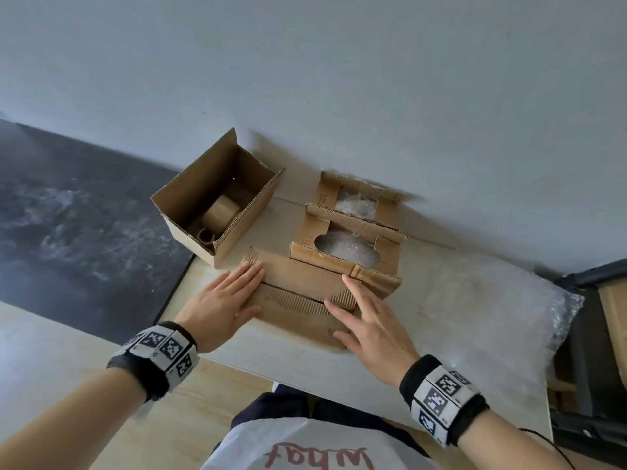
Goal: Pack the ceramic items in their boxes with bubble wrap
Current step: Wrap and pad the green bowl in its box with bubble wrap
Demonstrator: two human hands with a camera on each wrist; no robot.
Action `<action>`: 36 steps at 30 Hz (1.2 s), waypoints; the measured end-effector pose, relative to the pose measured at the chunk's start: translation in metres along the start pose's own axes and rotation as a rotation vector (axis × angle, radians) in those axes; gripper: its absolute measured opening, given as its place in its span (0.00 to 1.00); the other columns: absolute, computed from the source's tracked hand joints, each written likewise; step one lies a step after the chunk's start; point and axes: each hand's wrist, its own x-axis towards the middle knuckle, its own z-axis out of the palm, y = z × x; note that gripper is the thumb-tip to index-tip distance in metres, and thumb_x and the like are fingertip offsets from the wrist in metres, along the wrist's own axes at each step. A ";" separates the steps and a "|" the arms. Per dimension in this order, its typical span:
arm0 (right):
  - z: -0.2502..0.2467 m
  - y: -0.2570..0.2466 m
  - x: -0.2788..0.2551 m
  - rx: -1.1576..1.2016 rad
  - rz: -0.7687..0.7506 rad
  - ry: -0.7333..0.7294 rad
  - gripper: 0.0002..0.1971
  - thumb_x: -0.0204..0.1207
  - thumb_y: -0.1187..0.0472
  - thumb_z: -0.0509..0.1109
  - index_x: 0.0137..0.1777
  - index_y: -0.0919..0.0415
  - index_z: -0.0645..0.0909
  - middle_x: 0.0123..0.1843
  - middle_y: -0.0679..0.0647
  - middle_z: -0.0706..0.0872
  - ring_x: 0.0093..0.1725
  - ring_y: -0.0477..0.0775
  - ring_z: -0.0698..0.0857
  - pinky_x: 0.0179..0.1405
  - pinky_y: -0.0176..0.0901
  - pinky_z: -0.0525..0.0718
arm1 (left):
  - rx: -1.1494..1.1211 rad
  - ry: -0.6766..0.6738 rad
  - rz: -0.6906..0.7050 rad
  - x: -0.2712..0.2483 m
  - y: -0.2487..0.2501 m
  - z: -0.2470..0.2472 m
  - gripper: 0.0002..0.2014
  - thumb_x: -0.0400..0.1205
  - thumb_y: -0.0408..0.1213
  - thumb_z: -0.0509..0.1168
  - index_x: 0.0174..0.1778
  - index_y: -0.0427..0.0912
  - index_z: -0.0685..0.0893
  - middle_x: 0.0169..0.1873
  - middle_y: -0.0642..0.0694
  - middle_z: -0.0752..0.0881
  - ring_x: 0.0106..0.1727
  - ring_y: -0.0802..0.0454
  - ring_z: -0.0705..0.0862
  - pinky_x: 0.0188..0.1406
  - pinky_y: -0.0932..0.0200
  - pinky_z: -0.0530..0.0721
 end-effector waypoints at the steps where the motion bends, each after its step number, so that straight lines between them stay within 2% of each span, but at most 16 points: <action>1: 0.000 0.001 0.001 -0.017 -0.001 -0.072 0.30 0.81 0.42 0.61 0.81 0.46 0.62 0.85 0.56 0.43 0.84 0.56 0.46 0.82 0.55 0.57 | 0.025 -0.013 0.008 -0.002 -0.002 0.002 0.34 0.81 0.65 0.30 0.80 0.54 0.33 0.80 0.57 0.33 0.77 0.61 0.26 0.79 0.60 0.32; 3: 0.002 0.004 0.005 -0.033 0.020 -0.191 0.37 0.77 0.35 0.60 0.83 0.45 0.55 0.85 0.53 0.34 0.84 0.54 0.38 0.82 0.55 0.55 | 0.013 -0.016 0.022 -0.003 -0.003 0.005 0.34 0.81 0.65 0.31 0.80 0.55 0.31 0.79 0.57 0.31 0.77 0.62 0.24 0.81 0.57 0.37; 5: 0.003 0.003 0.007 0.007 0.028 -0.199 0.40 0.74 0.38 0.68 0.82 0.44 0.55 0.84 0.51 0.31 0.83 0.52 0.35 0.79 0.50 0.60 | -0.109 -0.015 -0.017 -0.003 0.000 0.006 0.35 0.80 0.66 0.36 0.81 0.57 0.34 0.79 0.56 0.28 0.78 0.61 0.25 0.82 0.56 0.42; 6: 0.004 0.002 0.006 0.048 0.034 -0.159 0.39 0.72 0.41 0.72 0.81 0.44 0.58 0.84 0.51 0.33 0.84 0.52 0.38 0.76 0.47 0.65 | -0.200 -0.006 -0.066 -0.003 0.003 0.008 0.36 0.80 0.66 0.41 0.81 0.58 0.37 0.80 0.54 0.27 0.79 0.58 0.27 0.81 0.57 0.46; 8: 0.006 -0.001 -0.001 0.124 0.064 -0.034 0.38 0.69 0.47 0.77 0.78 0.46 0.67 0.85 0.55 0.44 0.84 0.56 0.52 0.68 0.44 0.78 | -0.368 -0.001 -0.167 -0.005 0.008 0.009 0.34 0.81 0.62 0.51 0.81 0.63 0.44 0.81 0.49 0.29 0.83 0.50 0.39 0.80 0.56 0.53; 10: 0.009 -0.003 -0.010 0.190 0.129 0.064 0.39 0.65 0.48 0.81 0.76 0.45 0.70 0.81 0.56 0.56 0.77 0.58 0.68 0.61 0.44 0.82 | -0.461 0.004 -0.206 -0.008 0.011 0.010 0.34 0.82 0.57 0.57 0.81 0.65 0.47 0.83 0.47 0.35 0.83 0.46 0.53 0.80 0.55 0.59; 11: 0.011 -0.004 -0.012 0.244 0.178 0.074 0.42 0.64 0.48 0.82 0.77 0.42 0.66 0.79 0.56 0.58 0.73 0.56 0.71 0.60 0.42 0.82 | -0.483 0.007 -0.207 -0.009 0.012 0.011 0.34 0.82 0.56 0.58 0.81 0.65 0.48 0.83 0.46 0.38 0.81 0.46 0.58 0.79 0.55 0.61; 13: 0.011 -0.005 -0.010 0.426 0.310 0.032 0.51 0.62 0.48 0.82 0.80 0.36 0.54 0.80 0.54 0.56 0.75 0.51 0.67 0.66 0.42 0.76 | -0.509 0.007 -0.206 -0.010 0.012 0.009 0.34 0.82 0.55 0.59 0.81 0.63 0.50 0.83 0.45 0.43 0.78 0.45 0.65 0.77 0.54 0.66; 16: 0.009 -0.006 0.001 0.611 0.426 -0.056 0.55 0.60 0.51 0.84 0.82 0.40 0.50 0.83 0.53 0.56 0.81 0.51 0.58 0.78 0.52 0.66 | -0.518 0.002 -0.219 -0.011 0.013 0.005 0.34 0.81 0.54 0.61 0.81 0.62 0.52 0.83 0.45 0.48 0.74 0.47 0.71 0.75 0.57 0.68; 19: 0.009 -0.012 0.009 0.593 0.423 -0.097 0.56 0.61 0.54 0.84 0.83 0.44 0.51 0.81 0.52 0.60 0.80 0.50 0.60 0.77 0.47 0.66 | -0.534 0.005 -0.245 -0.018 0.010 0.004 0.36 0.80 0.54 0.63 0.81 0.63 0.51 0.83 0.44 0.49 0.73 0.47 0.72 0.74 0.57 0.69; 23: 0.010 -0.028 0.028 0.539 0.358 -0.128 0.54 0.63 0.54 0.83 0.83 0.46 0.50 0.80 0.51 0.61 0.78 0.48 0.63 0.72 0.35 0.65 | -0.487 0.024 -0.279 -0.038 -0.009 0.003 0.41 0.77 0.60 0.64 0.76 0.69 0.41 0.83 0.47 0.50 0.65 0.53 0.78 0.67 0.62 0.73; 25: 0.012 -0.040 0.043 0.513 0.324 -0.153 0.53 0.65 0.53 0.82 0.83 0.47 0.50 0.80 0.52 0.61 0.80 0.49 0.62 0.74 0.36 0.63 | -0.468 0.026 -0.312 -0.049 -0.022 0.002 0.43 0.74 0.64 0.62 0.75 0.71 0.38 0.84 0.48 0.50 0.67 0.53 0.77 0.67 0.62 0.73; 27: 0.015 -0.050 0.056 0.495 0.295 -0.180 0.53 0.66 0.52 0.81 0.84 0.47 0.49 0.82 0.52 0.58 0.82 0.49 0.57 0.75 0.35 0.57 | -0.451 0.026 -0.350 -0.057 -0.037 0.001 0.44 0.70 0.68 0.58 0.76 0.71 0.37 0.84 0.49 0.47 0.67 0.52 0.77 0.69 0.59 0.73; 29: 0.018 -0.061 0.070 0.486 0.266 -0.213 0.52 0.68 0.51 0.79 0.84 0.48 0.48 0.84 0.52 0.54 0.83 0.49 0.53 0.73 0.33 0.53 | -0.435 0.023 -0.369 -0.061 -0.053 -0.001 0.44 0.69 0.68 0.56 0.76 0.70 0.37 0.84 0.51 0.45 0.64 0.52 0.79 0.68 0.56 0.76; 32: 0.021 -0.075 0.092 0.511 0.250 -0.232 0.49 0.71 0.52 0.77 0.84 0.50 0.48 0.85 0.53 0.51 0.83 0.49 0.50 0.74 0.35 0.51 | -0.435 0.011 -0.397 -0.060 -0.077 -0.010 0.44 0.69 0.66 0.57 0.75 0.69 0.37 0.84 0.52 0.44 0.61 0.53 0.80 0.65 0.55 0.79; 36: 0.023 -0.084 0.107 0.513 0.262 -0.249 0.47 0.72 0.51 0.76 0.84 0.50 0.49 0.85 0.54 0.49 0.84 0.52 0.50 0.77 0.40 0.54 | -0.415 -0.043 -0.427 -0.056 -0.093 -0.020 0.43 0.70 0.65 0.56 0.76 0.69 0.37 0.84 0.51 0.43 0.70 0.48 0.76 0.69 0.53 0.76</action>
